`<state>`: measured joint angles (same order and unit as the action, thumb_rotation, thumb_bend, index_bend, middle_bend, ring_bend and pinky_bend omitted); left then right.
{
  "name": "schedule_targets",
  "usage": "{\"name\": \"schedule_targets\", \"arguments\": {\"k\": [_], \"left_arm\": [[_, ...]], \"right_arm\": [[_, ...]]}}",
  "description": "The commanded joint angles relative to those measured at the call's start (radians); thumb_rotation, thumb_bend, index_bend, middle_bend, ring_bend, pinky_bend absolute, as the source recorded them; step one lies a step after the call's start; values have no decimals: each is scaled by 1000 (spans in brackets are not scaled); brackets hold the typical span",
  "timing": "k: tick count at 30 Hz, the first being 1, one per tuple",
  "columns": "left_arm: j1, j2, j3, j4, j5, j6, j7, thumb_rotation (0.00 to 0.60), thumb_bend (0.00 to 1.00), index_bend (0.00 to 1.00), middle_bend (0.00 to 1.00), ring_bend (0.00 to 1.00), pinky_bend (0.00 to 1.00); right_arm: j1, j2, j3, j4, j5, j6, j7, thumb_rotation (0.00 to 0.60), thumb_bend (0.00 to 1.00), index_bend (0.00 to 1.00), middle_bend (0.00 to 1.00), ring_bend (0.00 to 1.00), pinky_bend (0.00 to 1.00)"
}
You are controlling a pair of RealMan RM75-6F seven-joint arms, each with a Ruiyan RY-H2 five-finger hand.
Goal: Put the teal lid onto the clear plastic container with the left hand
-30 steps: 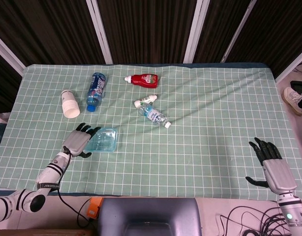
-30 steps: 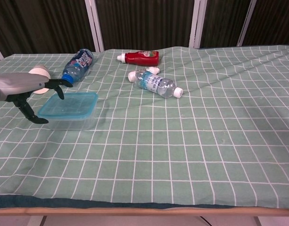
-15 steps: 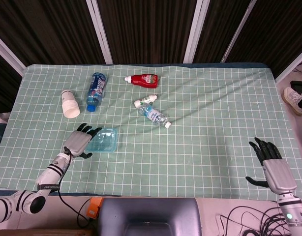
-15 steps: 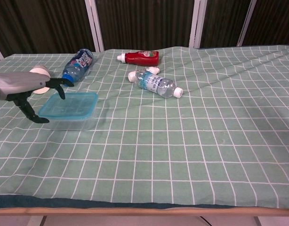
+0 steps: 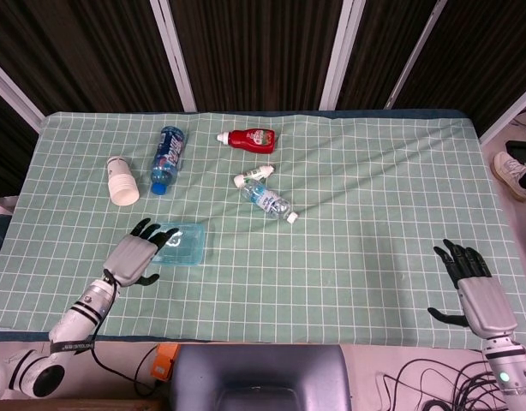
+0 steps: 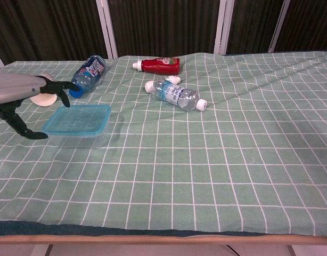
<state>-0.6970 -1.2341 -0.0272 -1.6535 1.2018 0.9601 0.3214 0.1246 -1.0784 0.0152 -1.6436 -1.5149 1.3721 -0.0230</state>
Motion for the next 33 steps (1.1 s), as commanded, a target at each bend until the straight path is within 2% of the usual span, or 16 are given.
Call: {"name": "schedule_targets", "arguments": {"k": [1,14,33], "left_arm": [[12,-16,9,3,13,11,3,600,216,0,231,103,0],[42,-40,34,6,38,32,51,600,217,0,235,107,0],[53,-51,30,20,22,1,59,600,216,0,240,114,0]], "right_arm": [[0,0,0,0,0,1,1,600,185,0,0,0,7],[1,0,1,0,3,-3,-1,600,185,0,0,0,8],[2,-1,1,-1,5,-3,-4,600,186,0,0,0,7]]}}
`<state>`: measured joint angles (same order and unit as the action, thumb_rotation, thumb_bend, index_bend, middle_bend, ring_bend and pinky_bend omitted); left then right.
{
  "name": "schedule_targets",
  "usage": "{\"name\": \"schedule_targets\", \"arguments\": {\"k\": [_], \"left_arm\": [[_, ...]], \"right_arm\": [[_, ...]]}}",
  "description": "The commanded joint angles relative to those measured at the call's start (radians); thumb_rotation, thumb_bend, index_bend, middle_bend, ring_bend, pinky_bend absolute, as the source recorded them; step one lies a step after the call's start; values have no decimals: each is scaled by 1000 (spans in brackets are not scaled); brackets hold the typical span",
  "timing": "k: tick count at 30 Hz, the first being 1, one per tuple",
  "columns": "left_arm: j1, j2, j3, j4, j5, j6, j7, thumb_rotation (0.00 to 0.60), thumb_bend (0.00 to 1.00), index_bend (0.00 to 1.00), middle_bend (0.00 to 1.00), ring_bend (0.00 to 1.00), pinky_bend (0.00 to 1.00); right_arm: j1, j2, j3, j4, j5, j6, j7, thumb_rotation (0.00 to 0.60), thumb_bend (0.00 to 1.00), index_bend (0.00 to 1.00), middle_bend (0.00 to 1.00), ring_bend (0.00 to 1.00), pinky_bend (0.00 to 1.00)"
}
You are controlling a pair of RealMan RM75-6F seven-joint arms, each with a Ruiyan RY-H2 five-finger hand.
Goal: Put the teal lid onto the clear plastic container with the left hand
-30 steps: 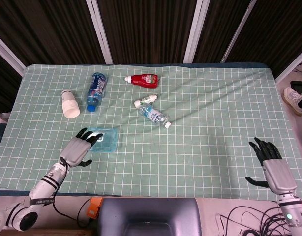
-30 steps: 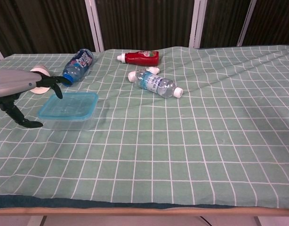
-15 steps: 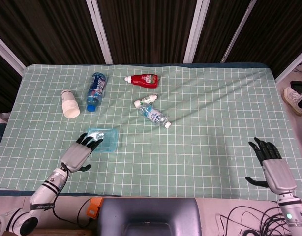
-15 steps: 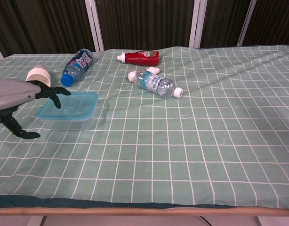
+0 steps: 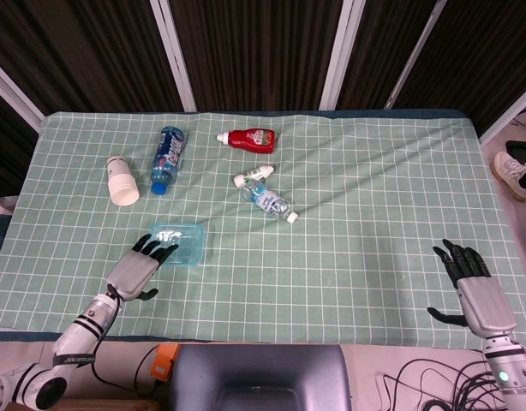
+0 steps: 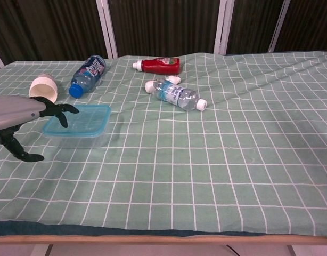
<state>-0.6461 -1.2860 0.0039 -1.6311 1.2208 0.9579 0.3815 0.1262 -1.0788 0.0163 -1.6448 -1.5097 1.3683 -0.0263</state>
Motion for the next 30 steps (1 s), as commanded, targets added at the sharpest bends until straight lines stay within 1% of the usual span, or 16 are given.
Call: {"name": "schedule_targets", "arguments": {"k": [1,7,30], "left_arm": [[3,3,-1,-5,6,6,-2,600,216,0,240,114,0],[9,8,-1,-9,6,4,2,600,216,0,244,119,0],[15,-17,5,37,-17,-38,-7,600,217,0,252,125,0]], "right_arm": [[0,0,0,0,1,0,-1,600,186,0,0,0,8],[0,-1,0,-1,1,-1,-4,600,185,0,0,0,7],[1,-2,0,-1,2,-2,-6,600,186,0,0,0,7]]}}
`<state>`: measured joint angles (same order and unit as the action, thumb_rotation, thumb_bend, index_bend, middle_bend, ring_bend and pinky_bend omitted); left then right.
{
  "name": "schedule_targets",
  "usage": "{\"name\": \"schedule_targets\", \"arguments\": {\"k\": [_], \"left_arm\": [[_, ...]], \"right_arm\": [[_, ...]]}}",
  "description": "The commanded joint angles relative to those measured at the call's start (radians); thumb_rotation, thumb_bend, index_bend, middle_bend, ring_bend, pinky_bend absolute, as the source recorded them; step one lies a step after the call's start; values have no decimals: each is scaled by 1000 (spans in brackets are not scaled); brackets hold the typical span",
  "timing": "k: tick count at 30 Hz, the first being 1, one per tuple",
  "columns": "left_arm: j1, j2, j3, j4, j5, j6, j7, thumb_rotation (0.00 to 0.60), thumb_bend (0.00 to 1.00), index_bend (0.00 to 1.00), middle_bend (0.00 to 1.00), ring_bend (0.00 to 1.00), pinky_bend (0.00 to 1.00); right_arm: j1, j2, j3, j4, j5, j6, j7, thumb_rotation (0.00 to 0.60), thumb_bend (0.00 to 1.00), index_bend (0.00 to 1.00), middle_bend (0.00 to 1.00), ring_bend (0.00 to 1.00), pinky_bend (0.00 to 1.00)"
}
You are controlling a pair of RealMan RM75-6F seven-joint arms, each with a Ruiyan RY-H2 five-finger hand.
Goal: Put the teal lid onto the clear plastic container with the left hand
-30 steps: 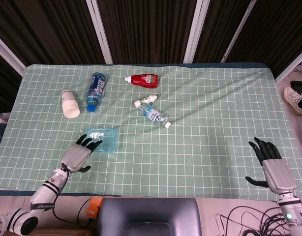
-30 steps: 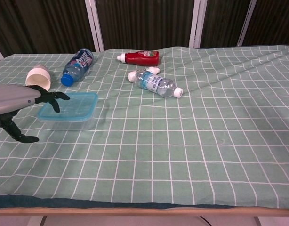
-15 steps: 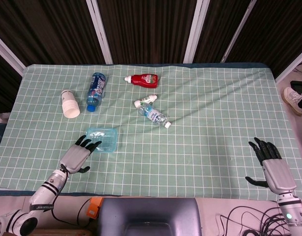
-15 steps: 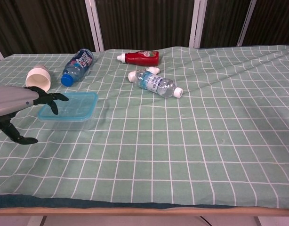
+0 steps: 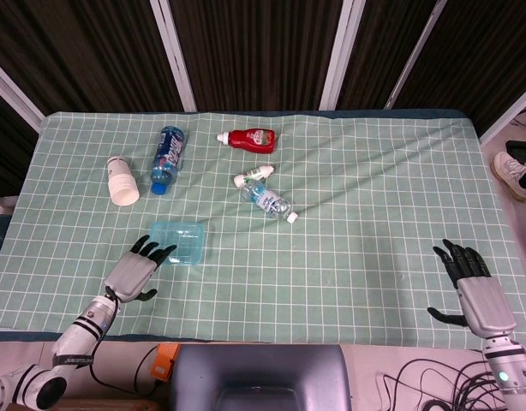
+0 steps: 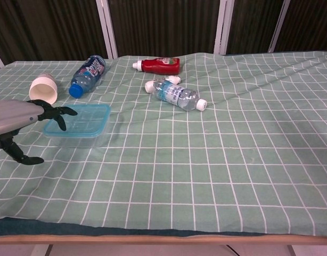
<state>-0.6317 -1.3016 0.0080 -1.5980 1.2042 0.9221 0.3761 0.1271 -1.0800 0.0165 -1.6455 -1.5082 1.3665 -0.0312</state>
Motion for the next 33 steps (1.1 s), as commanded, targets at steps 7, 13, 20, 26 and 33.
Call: {"name": "schedule_targets", "arguments": {"k": [7,13,20,26,33], "left_arm": [[1,-6,3,13,-1,-18,-14,600,217,0,254,127,0],[0,-7,3,22,-6,-32,-28,600,217,0,254,127,0],[1,-9,5,31,-5,-43,-41,600,217,0,255,128,0],[26,27,-28,-20,109,95,-73,600,217,0,143,60,0],[110,107,-36,-100,338,368,-175,600,226,0,0,0,0]], "right_arm": [[2,-3,0,0,2,-5,-8,600,186,0,0,0,8],[4,-6,1,0,6,-9,-13,600,185,0,0,0,8],[5,-7,1,0,9,-11,-18,600,185,0,0,0,8],[3,-4,2,0,8,-6,-10,600,186,0,0,0,8],[1,-2,0,-1,2,-1,-10,600,186,0,0,0,8]]}}
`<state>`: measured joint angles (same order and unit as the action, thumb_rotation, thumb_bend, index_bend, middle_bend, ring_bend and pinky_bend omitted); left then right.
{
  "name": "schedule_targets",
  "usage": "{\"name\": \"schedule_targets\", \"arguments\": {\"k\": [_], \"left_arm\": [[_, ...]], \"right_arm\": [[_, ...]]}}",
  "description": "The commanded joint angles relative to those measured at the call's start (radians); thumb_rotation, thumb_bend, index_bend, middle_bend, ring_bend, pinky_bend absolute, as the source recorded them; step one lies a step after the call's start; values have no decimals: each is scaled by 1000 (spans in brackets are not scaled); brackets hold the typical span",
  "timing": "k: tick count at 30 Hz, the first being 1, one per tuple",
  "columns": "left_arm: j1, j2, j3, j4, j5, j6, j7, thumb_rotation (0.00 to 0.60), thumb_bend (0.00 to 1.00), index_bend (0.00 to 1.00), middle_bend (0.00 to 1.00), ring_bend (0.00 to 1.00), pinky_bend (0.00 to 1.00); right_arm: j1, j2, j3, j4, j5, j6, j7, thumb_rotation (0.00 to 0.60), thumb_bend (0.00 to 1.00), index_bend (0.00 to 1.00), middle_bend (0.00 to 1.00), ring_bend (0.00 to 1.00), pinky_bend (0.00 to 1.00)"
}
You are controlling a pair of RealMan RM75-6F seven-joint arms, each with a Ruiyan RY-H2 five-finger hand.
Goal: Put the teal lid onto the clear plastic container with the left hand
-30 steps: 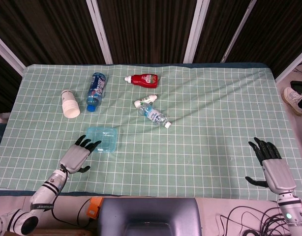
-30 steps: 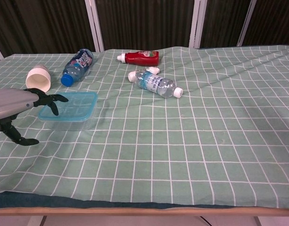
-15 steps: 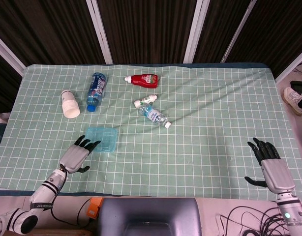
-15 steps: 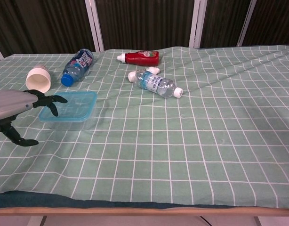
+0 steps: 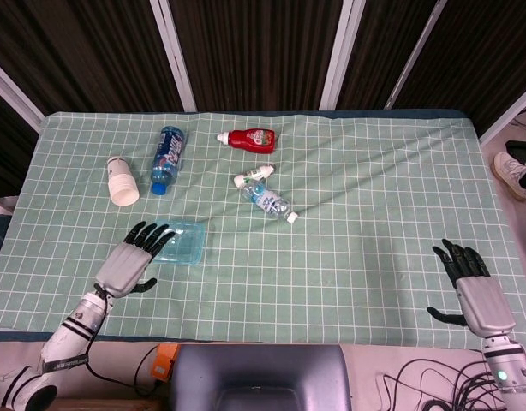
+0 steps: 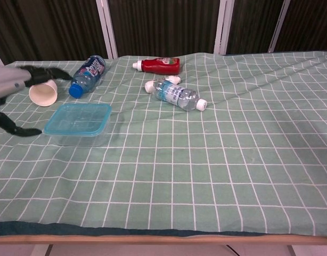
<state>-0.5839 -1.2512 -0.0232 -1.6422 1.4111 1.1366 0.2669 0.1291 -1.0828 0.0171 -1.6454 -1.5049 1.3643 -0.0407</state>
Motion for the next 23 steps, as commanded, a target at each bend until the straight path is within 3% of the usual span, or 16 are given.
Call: {"name": "schedule_targets", "arguments": {"k": [1,6,10,13,16,23], "left_arm": [[92,71,8,-66,164,205,-72,600,232,0,0,0,0],[272,79,104,-43,227,413,-109,600,246,0,0,0,0],[435,-8,147,114,202,565,-146,600,257,0,0,0,0],[477,-38,162,196,159,539,-205,600,265,0,0,0,0],[461,-11,162,183,175,502,-243,600,276,0,0,0,0],[469,-12,129,212,207,525,-252,600,278,0,0,0,0]], "right_arm": [[-1,0,-2,-1,-4,3,-1,600,185,0,0,0,8],[0,-5,-4,-1,1,-5,-21,600,185,0,0,0,7],[1,-17,-9,-5,6,-14,-61,600,186,0,0,0,7],[0,-28,-12,-8,5,-14,-94,600,185,0,0,0,7],[-4,-34,-12,-12,6,-5,-107,600,185,0,0,0,7],[-7,-32,-4,-8,21,-2,-103,600,186,0,0,0,7]]}}
